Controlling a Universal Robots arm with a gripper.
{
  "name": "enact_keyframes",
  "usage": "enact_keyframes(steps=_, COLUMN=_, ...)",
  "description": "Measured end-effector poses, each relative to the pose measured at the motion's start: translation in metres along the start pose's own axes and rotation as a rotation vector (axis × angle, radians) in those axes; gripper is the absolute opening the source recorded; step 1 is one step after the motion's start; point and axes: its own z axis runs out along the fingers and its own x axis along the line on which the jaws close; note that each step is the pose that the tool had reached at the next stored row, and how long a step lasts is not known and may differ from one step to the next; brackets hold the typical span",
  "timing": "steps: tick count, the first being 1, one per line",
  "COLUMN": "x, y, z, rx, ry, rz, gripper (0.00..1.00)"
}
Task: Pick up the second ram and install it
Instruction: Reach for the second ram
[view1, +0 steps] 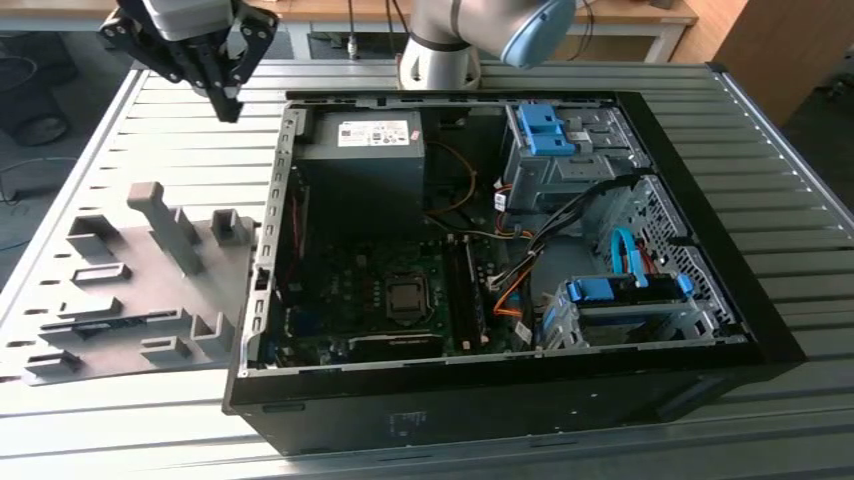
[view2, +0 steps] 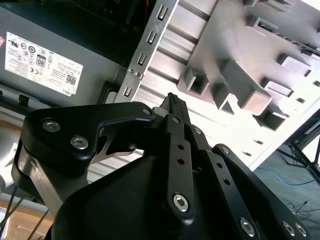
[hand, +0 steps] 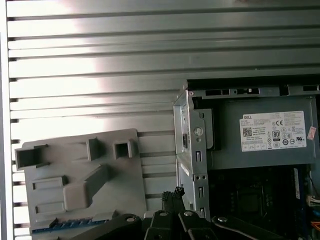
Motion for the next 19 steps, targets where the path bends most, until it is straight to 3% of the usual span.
enact_keyframes(steps=19, x=0.0418, y=-0.0032, z=-0.0008, rx=-0.0001, ry=-0.0001, rz=0.0, gripper=0.11)
